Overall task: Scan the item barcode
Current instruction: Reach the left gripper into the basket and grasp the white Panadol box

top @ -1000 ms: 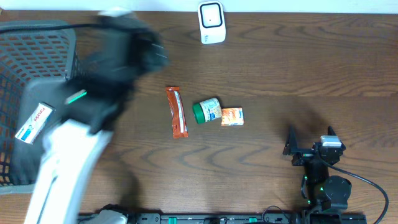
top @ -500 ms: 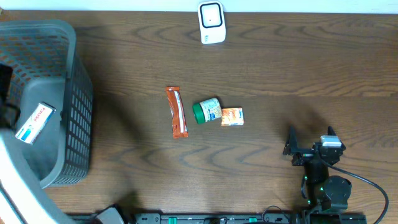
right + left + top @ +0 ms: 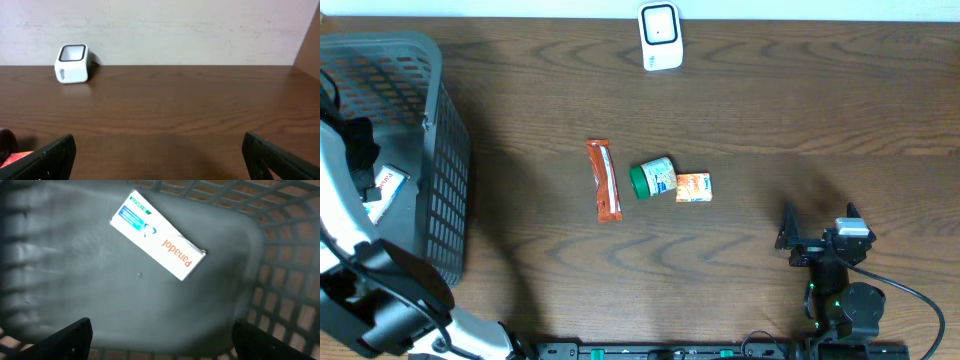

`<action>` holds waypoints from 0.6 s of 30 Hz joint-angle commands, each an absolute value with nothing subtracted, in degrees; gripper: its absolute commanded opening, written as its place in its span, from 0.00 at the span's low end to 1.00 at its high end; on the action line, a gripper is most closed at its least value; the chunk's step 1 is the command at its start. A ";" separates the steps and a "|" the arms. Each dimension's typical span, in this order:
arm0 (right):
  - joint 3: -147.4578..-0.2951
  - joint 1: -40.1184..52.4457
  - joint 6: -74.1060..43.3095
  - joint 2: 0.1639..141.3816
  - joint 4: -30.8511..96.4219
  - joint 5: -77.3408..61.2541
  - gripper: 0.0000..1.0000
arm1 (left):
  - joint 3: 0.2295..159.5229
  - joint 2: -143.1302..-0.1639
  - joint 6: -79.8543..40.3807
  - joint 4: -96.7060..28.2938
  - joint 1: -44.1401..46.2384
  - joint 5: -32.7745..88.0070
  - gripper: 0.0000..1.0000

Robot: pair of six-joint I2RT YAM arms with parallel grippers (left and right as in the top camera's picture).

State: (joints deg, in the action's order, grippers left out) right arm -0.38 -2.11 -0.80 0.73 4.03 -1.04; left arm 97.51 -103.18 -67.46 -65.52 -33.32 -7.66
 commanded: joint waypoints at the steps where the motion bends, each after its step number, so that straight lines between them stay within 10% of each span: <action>1: -0.32 -1.93 -1.21 0.49 4.27 -0.91 0.99 | 97.73 -106.19 -74.48 -64.82 -33.52 -8.64 0.90; 18: -0.32 -1.93 -1.21 0.49 4.27 -0.91 0.99 | 97.73 -116.20 -84.05 -58.92 -33.52 -16.21 0.90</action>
State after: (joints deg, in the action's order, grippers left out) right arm -0.38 -2.11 -0.80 0.73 4.03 -1.04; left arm 97.51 -115.28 -79.50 -58.83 -33.32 -11.68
